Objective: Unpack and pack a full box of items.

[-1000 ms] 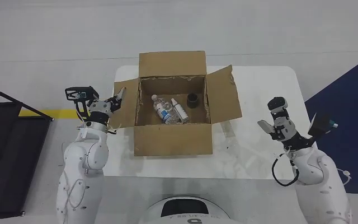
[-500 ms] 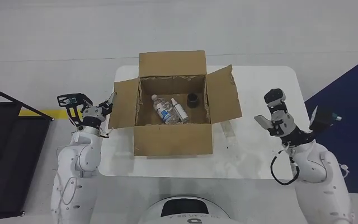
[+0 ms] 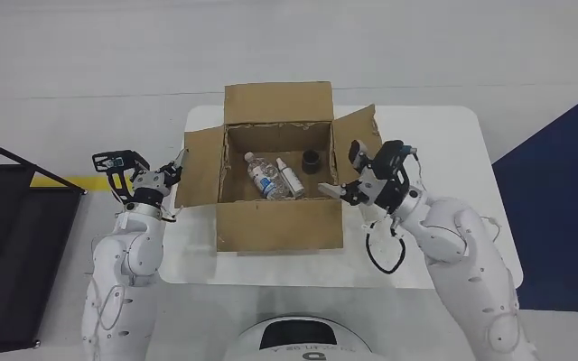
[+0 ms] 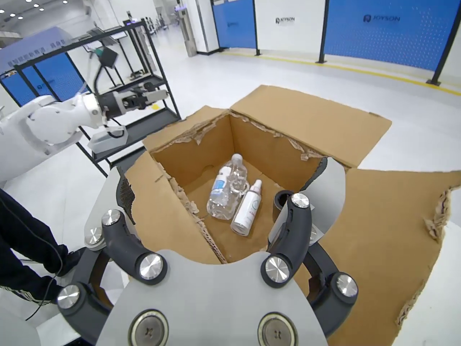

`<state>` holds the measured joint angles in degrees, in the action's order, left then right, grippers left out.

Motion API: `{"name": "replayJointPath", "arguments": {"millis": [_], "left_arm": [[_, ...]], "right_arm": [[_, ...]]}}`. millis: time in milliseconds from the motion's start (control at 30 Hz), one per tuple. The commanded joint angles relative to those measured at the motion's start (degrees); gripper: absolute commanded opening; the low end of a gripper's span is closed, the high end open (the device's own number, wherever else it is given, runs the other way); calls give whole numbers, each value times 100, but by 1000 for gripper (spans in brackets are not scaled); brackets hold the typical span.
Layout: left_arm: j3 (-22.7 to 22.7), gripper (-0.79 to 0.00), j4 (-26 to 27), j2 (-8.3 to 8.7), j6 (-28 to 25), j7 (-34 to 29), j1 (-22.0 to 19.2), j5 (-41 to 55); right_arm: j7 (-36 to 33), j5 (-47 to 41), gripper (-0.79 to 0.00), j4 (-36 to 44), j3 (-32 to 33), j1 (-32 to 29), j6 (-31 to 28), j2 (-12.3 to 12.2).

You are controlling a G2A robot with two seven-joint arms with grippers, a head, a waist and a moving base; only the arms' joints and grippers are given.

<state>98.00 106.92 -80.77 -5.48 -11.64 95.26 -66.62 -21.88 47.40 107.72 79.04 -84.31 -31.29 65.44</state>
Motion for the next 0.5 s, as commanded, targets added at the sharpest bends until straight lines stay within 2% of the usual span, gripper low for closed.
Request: {"name": "replayJointPath", "arguments": {"millis": [0,200,300,467], "left_arm": [[0,0,0,0,0,0,0,0],[0,0,0,0,0,0,0,0],[0,0,0,0,0,0,0,0],[0,0,0,0,0,0,0,0]], "right_arm": [[-92,-63,0,-328,-125,212,352,26],[-155,-248,0,-676,-361,414,644,65],[-336,-658,0,-812,-432,461,1167,99],[-224,-1170,0,-975,-473,424,1329,130]]}}
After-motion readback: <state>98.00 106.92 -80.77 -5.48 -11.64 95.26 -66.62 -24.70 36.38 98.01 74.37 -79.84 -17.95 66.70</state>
